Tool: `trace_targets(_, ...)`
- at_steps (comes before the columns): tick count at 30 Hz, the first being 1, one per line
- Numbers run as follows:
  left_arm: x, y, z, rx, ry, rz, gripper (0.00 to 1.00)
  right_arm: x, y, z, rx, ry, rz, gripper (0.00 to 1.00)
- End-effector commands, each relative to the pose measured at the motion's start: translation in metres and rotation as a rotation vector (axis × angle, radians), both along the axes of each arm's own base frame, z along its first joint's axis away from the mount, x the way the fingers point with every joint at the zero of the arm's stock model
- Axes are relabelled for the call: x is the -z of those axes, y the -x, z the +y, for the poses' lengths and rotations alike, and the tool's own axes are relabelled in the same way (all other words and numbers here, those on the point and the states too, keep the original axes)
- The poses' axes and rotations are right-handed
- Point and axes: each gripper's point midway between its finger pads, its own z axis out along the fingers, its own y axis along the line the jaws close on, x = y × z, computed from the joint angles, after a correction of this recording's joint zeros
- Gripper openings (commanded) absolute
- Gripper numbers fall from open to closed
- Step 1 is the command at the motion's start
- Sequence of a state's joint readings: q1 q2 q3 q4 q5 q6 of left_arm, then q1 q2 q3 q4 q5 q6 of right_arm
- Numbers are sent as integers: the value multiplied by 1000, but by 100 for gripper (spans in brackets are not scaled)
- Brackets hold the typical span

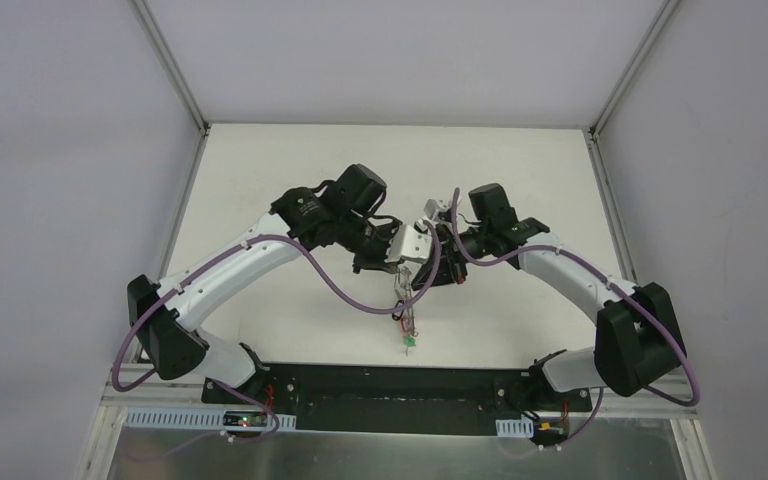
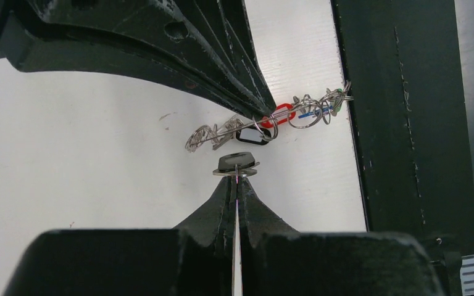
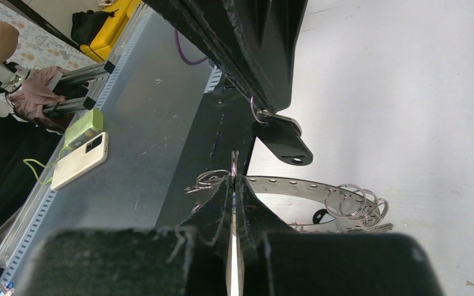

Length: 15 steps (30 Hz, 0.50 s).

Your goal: Put the keys on the keyring

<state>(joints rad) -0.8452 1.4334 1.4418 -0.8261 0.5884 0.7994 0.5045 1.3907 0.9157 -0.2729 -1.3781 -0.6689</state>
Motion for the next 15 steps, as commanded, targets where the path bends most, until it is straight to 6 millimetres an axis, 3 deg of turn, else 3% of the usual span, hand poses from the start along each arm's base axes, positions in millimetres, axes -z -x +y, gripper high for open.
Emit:
trace_targets(1,-1,2,-4,21,0,-41,0,-28,2,5,-66,-90,-29,0)
trace_targets(15,9,8,-9,41,-39,-68,0,-29,2,7,-76,-91,-15,0)
